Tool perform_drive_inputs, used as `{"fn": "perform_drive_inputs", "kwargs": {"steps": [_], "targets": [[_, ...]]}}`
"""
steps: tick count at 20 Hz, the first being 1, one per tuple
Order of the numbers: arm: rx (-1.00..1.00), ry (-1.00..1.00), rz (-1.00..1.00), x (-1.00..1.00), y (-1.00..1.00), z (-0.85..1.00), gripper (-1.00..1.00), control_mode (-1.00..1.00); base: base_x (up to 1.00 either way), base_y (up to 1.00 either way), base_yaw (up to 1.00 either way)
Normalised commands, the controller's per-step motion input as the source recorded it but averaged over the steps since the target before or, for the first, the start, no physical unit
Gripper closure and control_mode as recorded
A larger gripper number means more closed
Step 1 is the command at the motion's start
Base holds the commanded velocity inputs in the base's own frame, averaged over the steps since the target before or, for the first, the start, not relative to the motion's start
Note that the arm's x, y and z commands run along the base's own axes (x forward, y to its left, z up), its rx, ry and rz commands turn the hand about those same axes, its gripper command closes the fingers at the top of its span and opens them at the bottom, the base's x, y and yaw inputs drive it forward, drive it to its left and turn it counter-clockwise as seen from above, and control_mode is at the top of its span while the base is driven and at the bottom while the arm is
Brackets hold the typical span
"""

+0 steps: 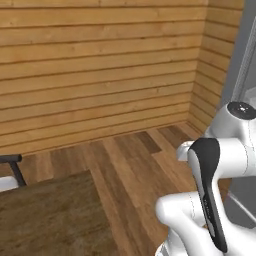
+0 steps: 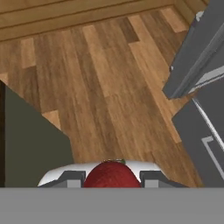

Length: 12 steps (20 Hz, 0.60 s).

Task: Take the strawberry from the fridge and place it on top of the pancake, located on the dining counter.

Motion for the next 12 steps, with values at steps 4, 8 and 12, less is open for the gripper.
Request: {"fn": "perform_drive_inputs", "kwargs": {"steps": [4, 8, 12], "targets": [[0.0, 0.0, 0.0, 0.0, 0.0, 0.0, 1.0, 1.0, 0.25, 0.19, 0.18], [0.0, 0.0, 0.0, 0.0, 0.0, 0.0, 1.0, 1.0, 1.0, 0.4, 0.24], [0.0, 0.0, 0.0, 0.0, 0.0, 0.0, 1.0, 1.0, 1.0, 0.16, 0.22]]}}
